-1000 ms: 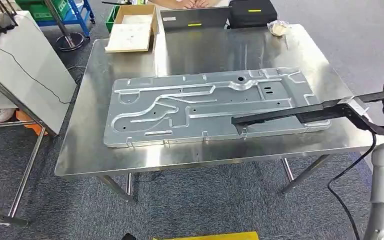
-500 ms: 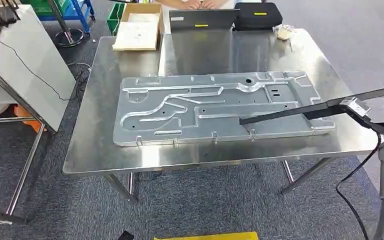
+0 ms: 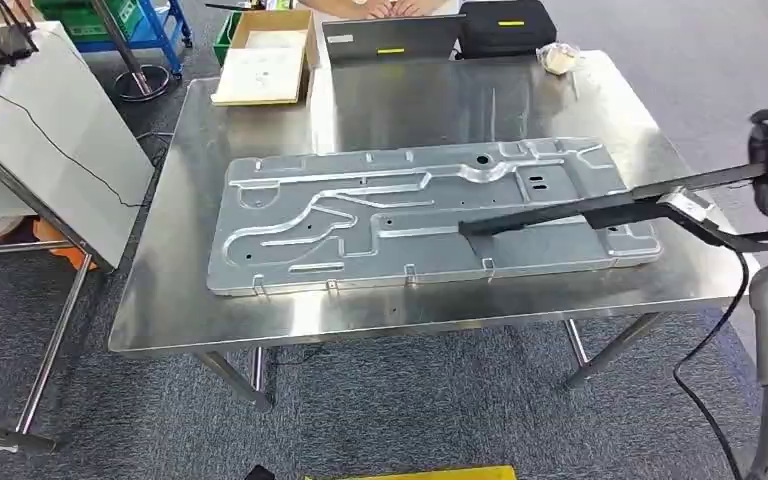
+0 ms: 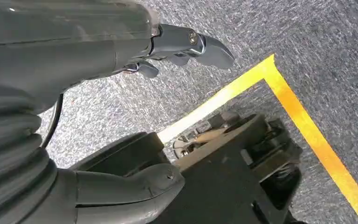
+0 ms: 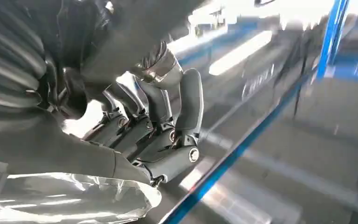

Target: Take the parts from the cabinet and place them on the table.

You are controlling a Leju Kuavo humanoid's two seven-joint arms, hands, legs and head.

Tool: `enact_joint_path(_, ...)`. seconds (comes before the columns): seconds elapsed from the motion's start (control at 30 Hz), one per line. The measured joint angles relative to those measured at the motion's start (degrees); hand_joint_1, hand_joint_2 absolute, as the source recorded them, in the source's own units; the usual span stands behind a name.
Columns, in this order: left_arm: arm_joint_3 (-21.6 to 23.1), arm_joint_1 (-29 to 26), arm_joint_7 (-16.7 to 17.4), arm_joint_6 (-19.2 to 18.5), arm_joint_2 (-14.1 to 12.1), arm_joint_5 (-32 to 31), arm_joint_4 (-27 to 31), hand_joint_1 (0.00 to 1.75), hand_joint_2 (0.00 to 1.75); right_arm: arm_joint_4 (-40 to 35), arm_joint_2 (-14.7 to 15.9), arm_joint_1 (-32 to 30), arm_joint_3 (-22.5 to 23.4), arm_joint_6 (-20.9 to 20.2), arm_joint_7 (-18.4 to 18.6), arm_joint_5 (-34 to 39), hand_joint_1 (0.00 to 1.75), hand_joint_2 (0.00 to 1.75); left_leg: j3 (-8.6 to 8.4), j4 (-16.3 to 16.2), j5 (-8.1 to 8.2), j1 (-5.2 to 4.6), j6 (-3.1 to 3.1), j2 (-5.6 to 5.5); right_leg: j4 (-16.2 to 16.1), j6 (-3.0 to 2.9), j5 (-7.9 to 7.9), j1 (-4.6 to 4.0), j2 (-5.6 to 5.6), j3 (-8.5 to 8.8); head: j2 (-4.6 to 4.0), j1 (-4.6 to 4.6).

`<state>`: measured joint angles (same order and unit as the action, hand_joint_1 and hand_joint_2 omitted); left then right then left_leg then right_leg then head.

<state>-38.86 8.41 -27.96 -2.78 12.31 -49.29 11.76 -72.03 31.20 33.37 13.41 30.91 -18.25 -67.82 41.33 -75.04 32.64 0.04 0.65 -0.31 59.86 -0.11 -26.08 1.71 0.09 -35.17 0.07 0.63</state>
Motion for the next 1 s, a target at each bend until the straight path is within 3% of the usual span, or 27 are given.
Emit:
enact_joint_path(0.07, 0.0, 0.04, -0.11, 0.09, -0.07, 0.11, 0.02, 0.0, 1.75, 1.88, 1.25, 1.33, -2.25, -0.72, 0.35, -1.94, 1.75, 1.75, -4.62, 9.71, -4.97, -0.06, 0.77, -0.02, 0.0, 0.02, 0.0, -0.1, 0.03, 0.14, 0.0, 0.0)
enact_joint_path(0.1, 0.0, 0.07, -0.15, 0.13, -0.22, 0.14, 0.02, 0.0, 1.75, 3.19, 1.96, 2.35, -3.58, -1.08, 0.79, -3.07, 1.75, 1.75, -7.05, 14.75, -6.58, -0.41, 1.54, -0.08, -0.03, 0.07, 0.02, -0.07, 0.02, 0.17, 0.0, 0.0)
enact_joint_path(0.13, 0.0, 0.16, -0.15, 0.31, -0.39, 0.16, 0.02, 0.0, 1.75, 4.67, 2.7, 3.06, -5.0, -1.08, 1.64, -4.49, 1.75, 1.75, -7.4, 15.92, -5.9, -0.62, 1.84, 0.01, 0.04, 0.48, 0.01, -0.27, 0.0, 0.04, 0.02, -0.04)
enact_joint_path(0.23, 0.0, -0.02, -0.15, 0.59, -0.44, 0.13, 0.02, 0.0, 1.75, 8.56, 3.9, 5.35, -8.7, -0.75, 4.57, -9.1, 1.75, 1.75, -7.21, 16.14, -6.28, -0.76, 1.81, 0.01, -0.58, 1.7, 0.42, -0.15, 0.02, 0.15, 0.0, -0.02)
enact_joint_path(0.3, -0.02, 0.12, -0.17, 0.66, -0.5, 0.09, 0.02, 0.0, 1.75, 11.38, 4.58, 6.47, -12.0, -0.2, 6.67, -10.5, 1.75, 1.75, -8.12, 17.75, -7.25, -0.28, 2.44, 0.17, -1.58, 2.5, 0.73, -0.26, 0.05, 0.57, 0.0, 0.0)
enact_joint_path(0.33, -0.02, 0.17, -0.24, 0.66, -0.5, 0.07, 0.02, 0.0, 1.75, 12.47, 4.99, 6.73, -13.02, 0.28, 7.26, -10.82, 1.75, 1.75, -8.54, 18.74, -7.81, -0.12, 2.55, 0.18, -0.43, 2.52, -0.27, 0.01, -0.16, 0.32, 0.02, -0.09)
enact_joint_path(0.4, -0.02, 0.21, -0.24, 0.66, -0.5, 0.07, 0.02, 0.0, 1.75, 15.12, 5.17, 8.82, -14.97, 0.85, 7.8, -10.93, 1.75, 1.75, -8.47, 18.98, -8.03, -0.16, 2.82, 0.15, 8.03, 2.7, -5.17, -0.01, -0.13, -3.72, 0.02, -0.2)
enact_joint_path(0.43, -0.04, 0.11, -0.22, 0.66, -0.5, 0.07, 0.02, 0.0, 1.75, 16.19, 5.17, 9.19, -15.75, 0.93, 8.04, -10.95, 1.75, 1.75, -8.46, 18.93, -8.01, -0.26, 2.85, 0.14, 12.38, 2.8, -6.85, -0.03, -0.12, -5.79, 0.0, -0.2)
enact_joint_path(0.47, -0.04, 0.02, -0.22, 0.66, -0.5, 0.07, 0.02, 0.0, 1.75, 16.97, 5.23, 9.21, -16.36, 1.0, 8.13, -10.95, 1.75, 1.75, -8.5, 18.89, -7.94, -0.36, 2.89, 0.14, 15.16, 2.83, -7.31, -0.05, -0.12, -7.21, 0.0, -0.2)
enact_joint_path(0.5, -0.04, -0.03, -0.22, 0.66, -0.5, 0.07, 0.02, 0.0, 1.75, 17.65, 5.25, 9.21, -16.84, 1.0, 8.13, -10.95, 1.75, 1.75, -8.51, 18.77, -7.86, -0.39, 2.87, 0.1, 15.18, 2.81, -6.36, -0.05, -0.12, -7.44, 0.0, -0.2)
enact_joint_path(0.53, -0.04, -0.05, -0.2, 0.66, -0.5, 0.05, 0.0, 0.0, 1.75, 18.21, 5.3, 9.3, -17.43, 0.98, 8.17, -10.95, 1.75, 1.75, -8.5, 18.51, -7.69, -0.41, 2.85, 0.03, 12.46, 2.7, -4.2, -0.06, -0.12, -6.28, 0.02, -0.2)
enact_joint_path(0.6, -0.04, -0.02, -0.17, 0.72, -0.5, -0.04, 0.02, 0.0, 1.75, 19.15, 5.32, 10.21, -18.33, 0.87, 9.24, -12.21, 1.75, 1.75, -8.49, 17.79, -7.09, -0.44, 2.49, -0.06, 2.75, 2.33, 1.0, -0.09, -0.14, -1.6, 0.0, -0.2)
enact_joint_path(0.63, -0.04, -0.02, -0.15, 0.79, -0.5, -0.17, 0.0, 0.0, 1.75, 20.02, 5.25, 11.16, -19.02, 0.95, 9.96, -13.46, 1.75, 1.75, -8.29, 17.43, -6.81, -0.49, 2.26, -0.05, -0.07, 2.09, 1.28, -0.12, -0.17, -0.6, 0.0, -0.2)
enact_joint_path(0.67, -0.04, 0.15, -0.13, 0.87, -0.5, -0.32, 0.02, 0.0, 1.75, 21.83, 4.97, 13.18, -20.41, 1.13, 10.77, -14.87, 1.75, 1.75, -7.59, 16.61, -6.55, -0.98, 1.87, -0.01, -0.81, 1.68, 0.8, -0.63, -0.12, -0.39, 0.02, -0.2)
enact_joint_path(0.73, -0.04, 0.15, 0.04, 0.92, -0.57, -0.52, 0.02, 0.0, 1.75, 23.93, 4.05, 14.14, -23.12, 3.72, 12.05, -16.95, 1.75, 1.75, -7.57, 16.93, -6.59, -0.87, 1.58, 0.03, -0.37, 1.25, 0.69, -0.78, 0.04, -0.67, 0.02, -0.2)
enact_joint_path(0.77, -0.04, 0.19, 0.13, 0.92, -0.57, -0.61, 0.02, 0.0, 1.75, 24.69, 3.41, 14.33, -24.19, 5.62, 12.55, -17.69, 1.75, 1.75, -7.65, 16.85, -6.53, -0.88, 1.43, 0.12, -0.47, 0.93, 0.79, -0.58, 0.14, -0.67, 0.02, -0.15)
enact_joint_path(0.83, -0.04, 0.37, 0.22, 0.94, -0.77, -0.85, 0.04, 0.0, 1.75, 25.21, 1.8, 14.35, -25.78, 7.69, 12.63, -18.83, 1.75, 1.75, -7.18, 15.28, -4.99, -0.92, 0.56, 0.02, -0.71, 0.39, 0.79, -0.03, 0.14, -0.29, 0.0, -0.15)
enact_joint_path(0.87, -0.04, 0.53, 0.37, 0.94, -0.77, -0.98, 0.04, 0.0, 1.75, 25.15, 1.18, 14.24, -26.33, 8.02, 12.77, -19.09, 1.75, 1.75, -5.73, 12.2, -3.29, -0.81, 0.13, 0.05, -0.71, 0.0, 0.74, -0.03, 0.05, -0.21, 0.0, -0.11)
enact_joint_path(0.93, -0.04, 0.63, 0.68, 0.94, -0.77, -1.18, 0.04, 0.0, 1.75, 24.27, -0.45, 13.68, -27.6, 8.12, 12.77, -19.55, 1.75, 1.75, -0.79, 2.52, 0.79, -0.35, -0.43, 0.1, -0.7, -0.21, 0.65, -0.19, -0.04, -0.22, 0.0, -0.13)
enact_joint_path(0.97, -0.04, 0.57, 0.74, 0.94, -0.77, -1.31, 0.04, 0.0, 1.75, 23.9, -1.2, 13.38, -28.06, 8.12, 12.74, -19.85, 1.75, 1.75, 0.83, -0.4, 1.4, -0.29, -0.51, 0.11, -0.69, -0.27, 0.61, -0.29, -0.03, -0.2, 0.02, -0.11)
enact_joint_path(1.0, -0.04, 0.54, 0.77, 0.94, -0.77, -1.48, 0.04, 0.0, 1.75, 23.77, -1.81, 13.2, -28.52, 8.12, 12.74, -20.0, 1.75, 1.75, 1.46, -1.23, 1.08, -0.28, -0.49, 0.12, -0.66, -0.31, 0.59, -0.36, 0.0, -0.17, 0.02, -0.13)
